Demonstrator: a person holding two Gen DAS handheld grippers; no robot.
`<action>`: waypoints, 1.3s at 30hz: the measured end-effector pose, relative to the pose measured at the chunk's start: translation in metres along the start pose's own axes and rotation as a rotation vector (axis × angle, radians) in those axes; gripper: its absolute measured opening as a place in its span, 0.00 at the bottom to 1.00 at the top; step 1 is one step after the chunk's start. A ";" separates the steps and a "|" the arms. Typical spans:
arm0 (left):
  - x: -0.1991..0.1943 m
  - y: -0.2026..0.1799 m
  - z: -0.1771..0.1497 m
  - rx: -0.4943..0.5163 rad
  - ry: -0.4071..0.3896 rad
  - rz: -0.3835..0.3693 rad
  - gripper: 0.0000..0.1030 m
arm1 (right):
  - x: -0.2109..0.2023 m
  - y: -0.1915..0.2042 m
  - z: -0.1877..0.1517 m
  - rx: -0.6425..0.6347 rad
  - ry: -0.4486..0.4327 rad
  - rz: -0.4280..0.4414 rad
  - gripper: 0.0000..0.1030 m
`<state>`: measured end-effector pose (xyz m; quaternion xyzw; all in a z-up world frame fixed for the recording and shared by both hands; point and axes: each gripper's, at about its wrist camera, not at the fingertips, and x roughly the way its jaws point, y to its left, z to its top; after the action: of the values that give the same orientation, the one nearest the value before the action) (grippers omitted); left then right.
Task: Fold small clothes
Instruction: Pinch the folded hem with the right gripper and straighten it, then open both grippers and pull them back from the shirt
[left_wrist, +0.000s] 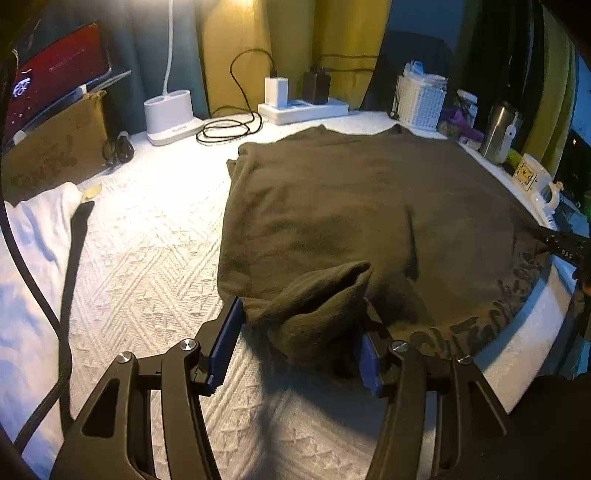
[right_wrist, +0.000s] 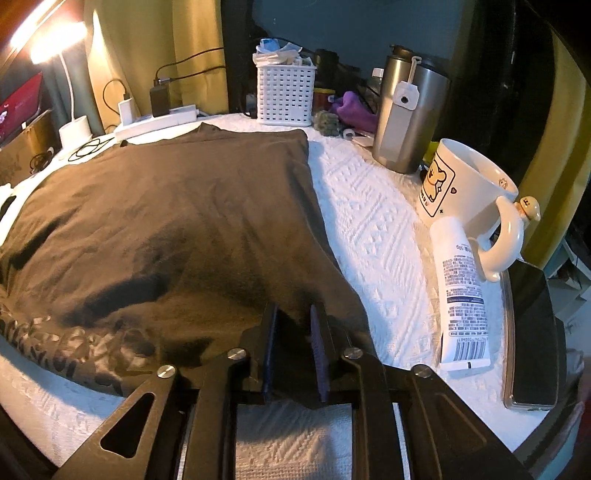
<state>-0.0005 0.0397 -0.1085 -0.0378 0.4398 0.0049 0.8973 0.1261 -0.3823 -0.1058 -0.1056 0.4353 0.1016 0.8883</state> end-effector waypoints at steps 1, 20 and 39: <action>0.003 0.001 0.000 0.001 0.013 0.010 0.55 | 0.001 -0.001 0.000 0.003 0.001 -0.004 0.28; -0.002 0.017 0.005 0.020 0.029 0.105 0.70 | 0.000 -0.008 0.015 0.033 0.003 -0.024 0.55; -0.034 0.076 0.028 -0.175 -0.032 0.150 0.70 | 0.021 0.002 0.074 0.020 -0.028 0.019 0.55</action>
<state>-0.0022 0.1178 -0.0698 -0.0828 0.4249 0.1107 0.8946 0.1940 -0.3585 -0.0778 -0.0912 0.4248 0.1075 0.8943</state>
